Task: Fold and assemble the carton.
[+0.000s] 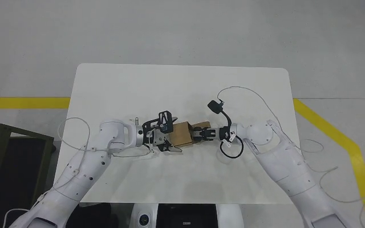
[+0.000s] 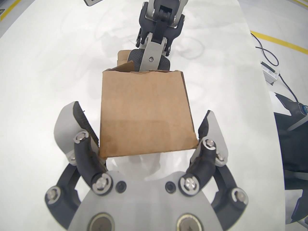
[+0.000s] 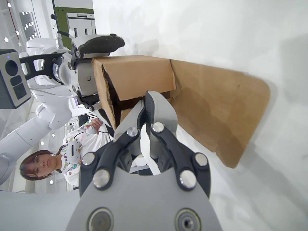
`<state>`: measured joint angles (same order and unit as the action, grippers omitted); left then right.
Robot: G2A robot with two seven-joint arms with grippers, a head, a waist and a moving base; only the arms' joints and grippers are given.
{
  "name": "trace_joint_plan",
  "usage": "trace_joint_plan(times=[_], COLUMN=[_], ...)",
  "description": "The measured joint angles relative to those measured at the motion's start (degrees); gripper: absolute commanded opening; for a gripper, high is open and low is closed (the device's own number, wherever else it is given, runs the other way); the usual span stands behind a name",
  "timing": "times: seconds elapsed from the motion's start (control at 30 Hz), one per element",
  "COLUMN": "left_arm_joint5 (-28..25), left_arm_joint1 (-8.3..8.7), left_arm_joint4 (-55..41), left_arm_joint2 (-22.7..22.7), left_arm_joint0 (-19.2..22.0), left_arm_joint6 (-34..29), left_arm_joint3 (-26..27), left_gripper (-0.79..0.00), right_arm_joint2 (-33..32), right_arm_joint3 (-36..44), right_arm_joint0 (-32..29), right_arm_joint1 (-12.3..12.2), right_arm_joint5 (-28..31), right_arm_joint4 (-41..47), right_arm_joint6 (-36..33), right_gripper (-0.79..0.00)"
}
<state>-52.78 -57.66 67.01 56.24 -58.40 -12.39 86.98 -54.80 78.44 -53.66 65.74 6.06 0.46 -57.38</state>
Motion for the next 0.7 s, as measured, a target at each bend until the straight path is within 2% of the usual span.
trace_joint_plan(times=[0.7], left_arm_joint5=[-0.26], left_arm_joint1=[0.07], left_arm_joint4=[-0.06], left_arm_joint2=[0.63], left_arm_joint0=[-0.36], left_arm_joint6=[-0.37], left_arm_joint3=[0.16], left_gripper=[0.000], right_arm_joint2=[4.01], right_arm_joint3=[-4.04], right_arm_joint0=[3.17], right_arm_joint1=[1.60], right_arm_joint5=[3.10], right_arm_joint4=[3.38], right_arm_joint6=[-2.59], right_gripper=[-0.785])
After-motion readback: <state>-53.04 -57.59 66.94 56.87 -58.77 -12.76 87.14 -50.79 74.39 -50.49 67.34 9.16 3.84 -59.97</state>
